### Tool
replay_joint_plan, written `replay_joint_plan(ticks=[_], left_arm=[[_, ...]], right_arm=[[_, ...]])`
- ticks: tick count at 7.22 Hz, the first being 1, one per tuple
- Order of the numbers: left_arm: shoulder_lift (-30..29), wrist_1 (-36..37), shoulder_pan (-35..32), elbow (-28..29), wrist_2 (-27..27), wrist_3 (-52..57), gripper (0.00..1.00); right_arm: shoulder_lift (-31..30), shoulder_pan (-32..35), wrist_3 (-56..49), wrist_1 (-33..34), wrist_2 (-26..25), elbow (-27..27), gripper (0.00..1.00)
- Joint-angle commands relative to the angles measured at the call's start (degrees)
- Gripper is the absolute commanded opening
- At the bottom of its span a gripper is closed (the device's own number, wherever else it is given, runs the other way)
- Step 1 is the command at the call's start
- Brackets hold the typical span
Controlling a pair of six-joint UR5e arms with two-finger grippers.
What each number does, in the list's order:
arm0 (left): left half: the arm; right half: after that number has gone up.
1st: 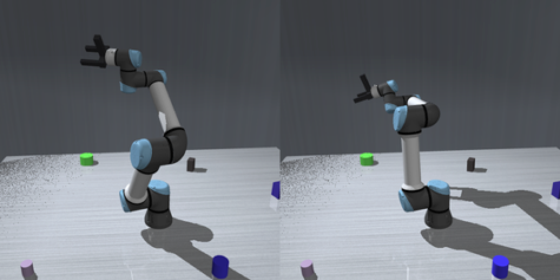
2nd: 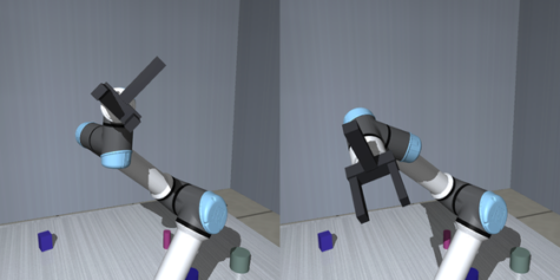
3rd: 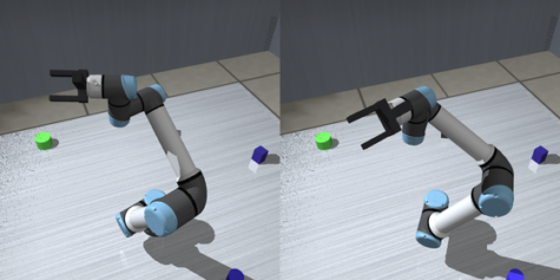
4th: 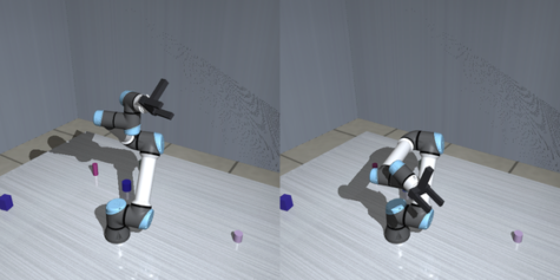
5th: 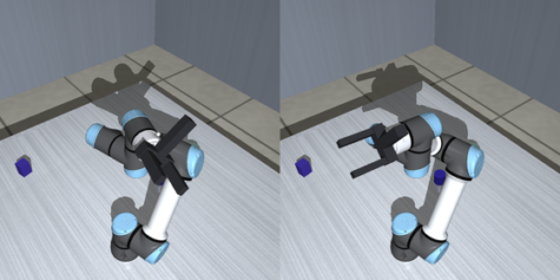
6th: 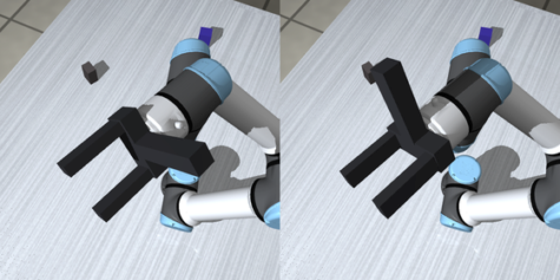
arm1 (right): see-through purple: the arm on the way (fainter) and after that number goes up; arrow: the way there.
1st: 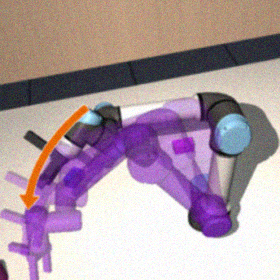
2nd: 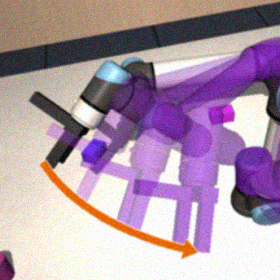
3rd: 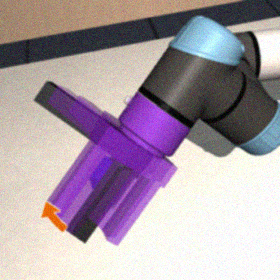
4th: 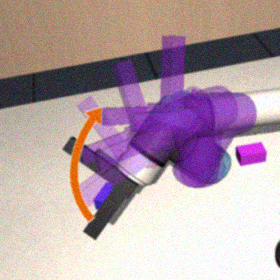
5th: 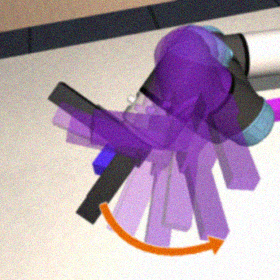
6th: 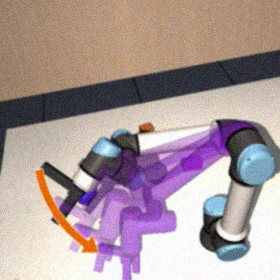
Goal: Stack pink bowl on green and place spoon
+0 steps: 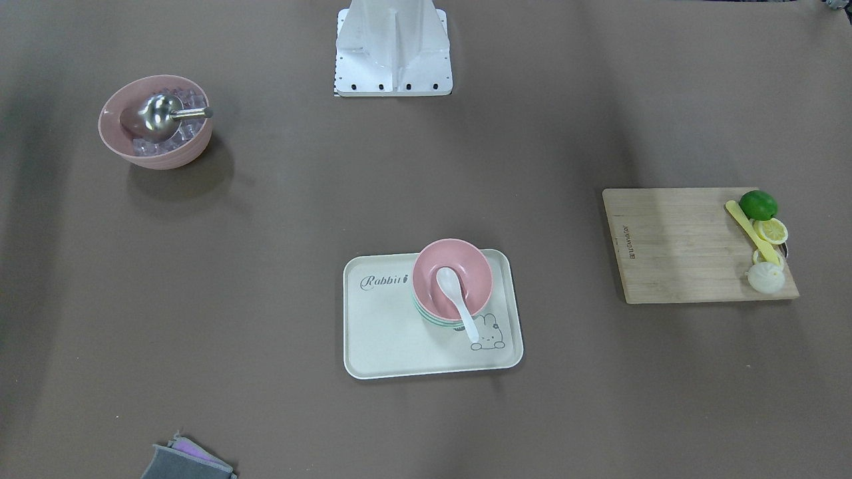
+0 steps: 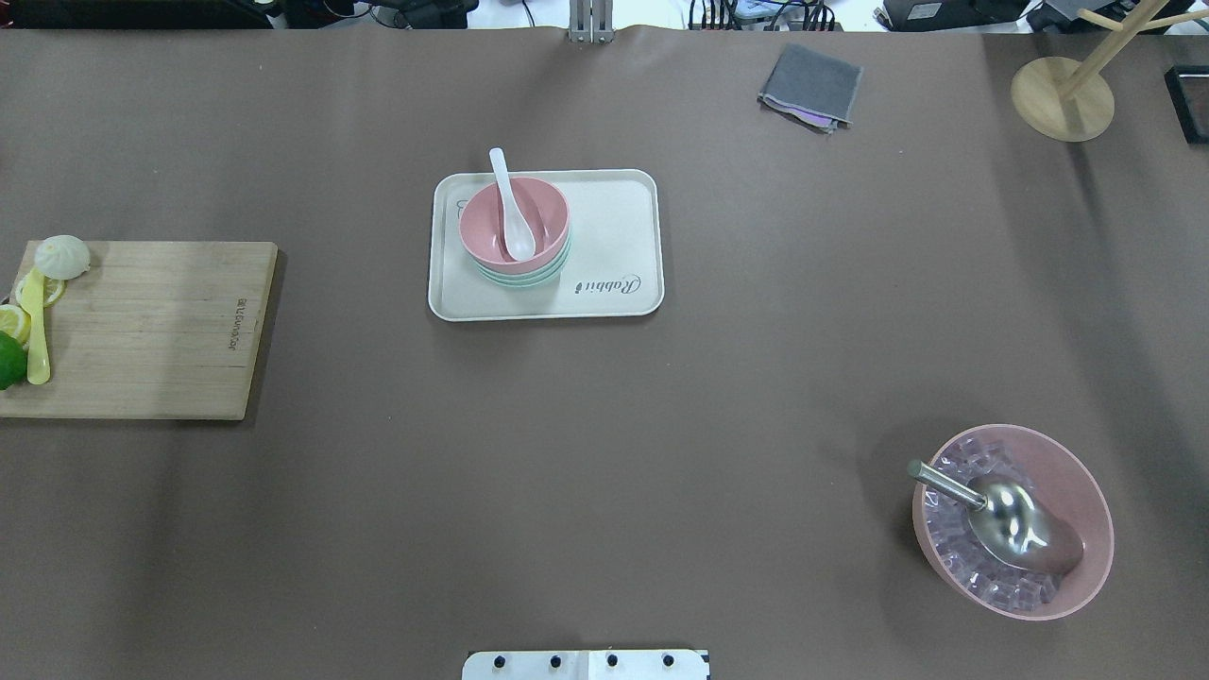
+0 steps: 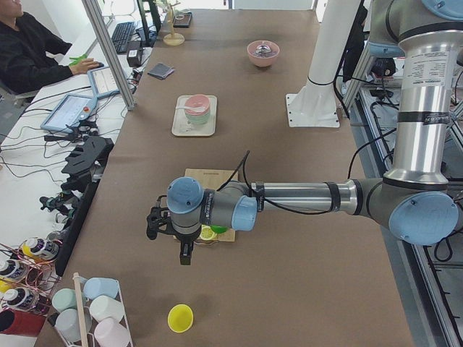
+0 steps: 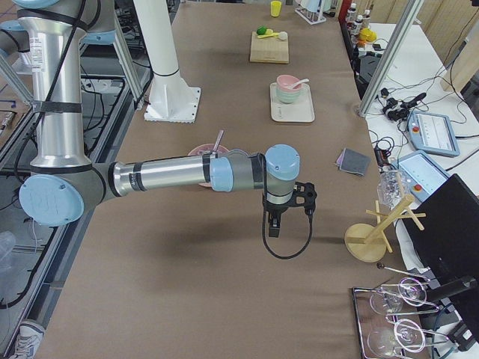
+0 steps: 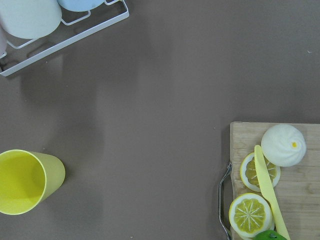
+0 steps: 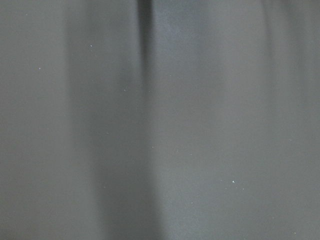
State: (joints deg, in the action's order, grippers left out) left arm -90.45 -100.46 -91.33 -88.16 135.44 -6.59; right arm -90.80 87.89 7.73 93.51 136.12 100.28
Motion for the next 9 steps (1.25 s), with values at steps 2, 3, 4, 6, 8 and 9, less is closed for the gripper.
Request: replay_joint_plan(ticks=[2, 3, 4, 6, 8, 9], left_arm=[[-0.42, 0.0, 0.01, 0.0, -0.09, 0.0, 0.98], [-0.51, 0.0, 0.01, 0.0, 0.0, 0.0, 0.98], [-0.6, 0.0, 0.01, 0.0, -0.09, 0.0, 0.98], [-0.69, 0.0, 0.01, 0.0, 0.0, 0.0, 0.98], [-0.69, 0.0, 0.01, -0.09, 0.0, 0.0, 0.98], [-0.69, 0.0, -0.07, 0.0, -0.09, 0.0, 0.98]], right_arm=[[-0.08, 0.0, 0.0, 0.0, -0.33, -0.09, 1.0], [0.01, 0.0, 0.0, 0.0, -0.94, -0.09, 1.0], [0.01, 0.0, 0.0, 0.0, -0.95, -0.09, 1.0], [-0.08, 0.0, 0.0, 0.0, -0.95, -0.26, 1.0], [-0.16, 0.0, 0.0, 0.0, -0.95, -0.26, 1.0], [-0.34, 0.0, 0.0, 0.0, -0.95, -0.26, 1.0]])
